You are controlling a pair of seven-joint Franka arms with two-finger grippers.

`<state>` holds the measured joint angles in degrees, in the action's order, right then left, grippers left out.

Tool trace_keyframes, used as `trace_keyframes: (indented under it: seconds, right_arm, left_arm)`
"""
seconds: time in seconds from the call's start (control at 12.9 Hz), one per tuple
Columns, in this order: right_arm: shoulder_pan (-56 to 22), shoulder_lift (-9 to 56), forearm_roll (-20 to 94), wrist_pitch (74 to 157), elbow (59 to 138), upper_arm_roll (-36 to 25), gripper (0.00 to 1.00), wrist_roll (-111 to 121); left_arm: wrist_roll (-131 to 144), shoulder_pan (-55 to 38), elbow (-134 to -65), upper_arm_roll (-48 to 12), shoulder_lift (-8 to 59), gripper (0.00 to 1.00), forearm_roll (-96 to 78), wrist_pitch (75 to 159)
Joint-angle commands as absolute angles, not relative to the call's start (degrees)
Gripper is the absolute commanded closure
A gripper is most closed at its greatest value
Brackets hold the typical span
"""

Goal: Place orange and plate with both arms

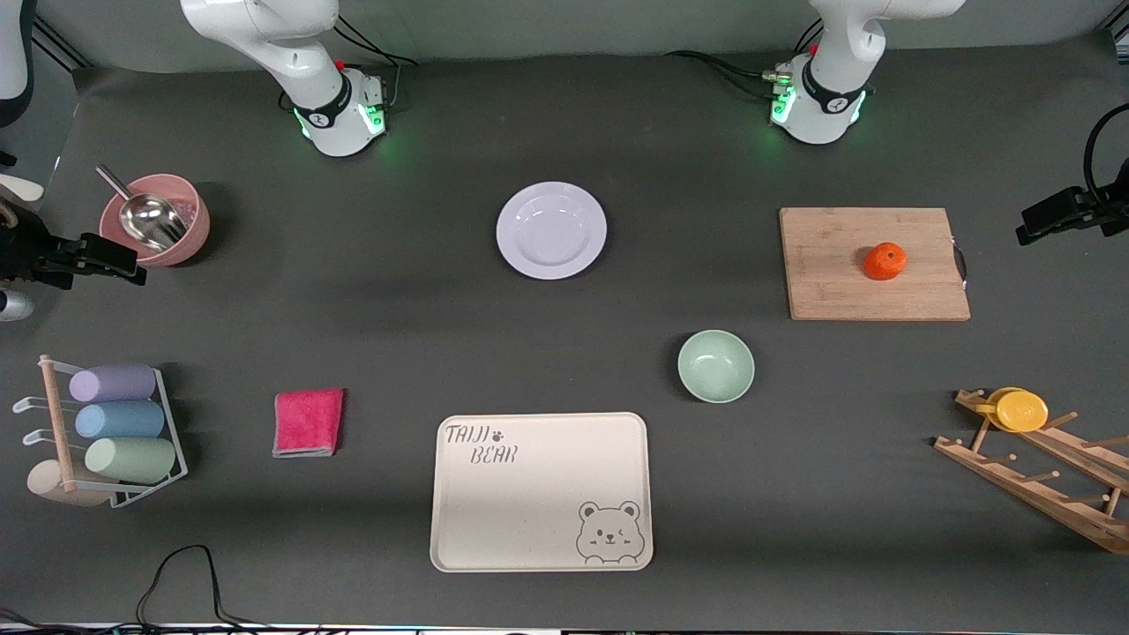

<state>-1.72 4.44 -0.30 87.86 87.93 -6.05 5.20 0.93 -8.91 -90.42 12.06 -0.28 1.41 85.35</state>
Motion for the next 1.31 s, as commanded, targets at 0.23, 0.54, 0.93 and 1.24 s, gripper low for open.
trace_keyframes:
  seconds: [0.23, 0.54, 0.93, 1.24]
  right_arm:
    - [-1.67, 3.69, -1.49, 88.15, 88.77, -5.8, 0.0, 3.87]
    - [-1.84, 3.43, -0.97, 88.15, 88.77, -5.63, 0.0, 3.87]
    - [-4.91, -6.39, -0.7, 86.75, 95.43, -5.54, 0.0, 1.25]
    - [-9.83, -13.26, -0.7, 84.55, 99.74, -5.54, 0.0, -7.27]
  left_arm:
    - [-0.09, -9.41, -88.69, 12.13, -0.18, 0.0, 1.85, 85.34]
    - [-0.44, -8.18, -88.51, 12.66, 0.35, 0.0, 1.76, 84.29]
    - [-0.09, -7.12, -89.38, 12.48, 0.62, 0.0, 1.67, 82.45]
    - [-2.54, -5.64, -89.21, 12.57, 0.96, 0.0, 2.2, 78.59]
